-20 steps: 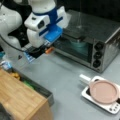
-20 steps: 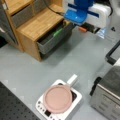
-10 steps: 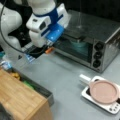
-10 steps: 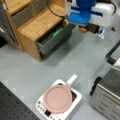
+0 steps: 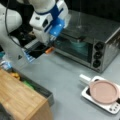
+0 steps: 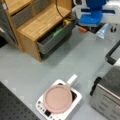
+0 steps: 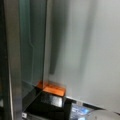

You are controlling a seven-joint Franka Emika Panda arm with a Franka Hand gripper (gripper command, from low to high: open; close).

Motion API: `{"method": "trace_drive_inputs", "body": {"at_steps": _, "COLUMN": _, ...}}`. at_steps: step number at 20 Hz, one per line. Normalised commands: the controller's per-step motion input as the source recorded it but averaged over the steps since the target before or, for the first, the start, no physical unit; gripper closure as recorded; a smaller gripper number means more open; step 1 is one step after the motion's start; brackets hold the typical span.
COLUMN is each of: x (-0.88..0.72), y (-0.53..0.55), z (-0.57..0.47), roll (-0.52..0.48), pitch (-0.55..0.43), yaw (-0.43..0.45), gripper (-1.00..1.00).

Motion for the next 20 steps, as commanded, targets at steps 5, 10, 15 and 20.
{"method": "trace_drive_inputs", "body": {"at_steps": 5, "x": -0.24, "y": 0.40, "z": -0.15, "roll": 0.172, "pitch": -0.201, "yaw": -0.018, "gripper": -1.00}}
{"method": "trace_drive_inputs", "body": {"at_steps": 10, "x": -0.19, "y": 0.36, "z": -0.11, "roll": 0.211, "pitch": -0.184, "yaw": -0.077, "gripper": -1.00}}
{"method": "trace_drive_inputs", "body": {"at_steps": 15, "x": -0.16, "y": 0.35, "z": -0.12, "roll": 0.181, "pitch": -0.165, "yaw": -0.121, "gripper": -1.00}}
{"method": "trace_drive_inputs", "body": {"at_steps": 20, "x": -0.10, "y": 0.40, "z": -0.08, "roll": 0.142, "pitch": -0.138, "yaw": -0.164, "gripper": -1.00}}
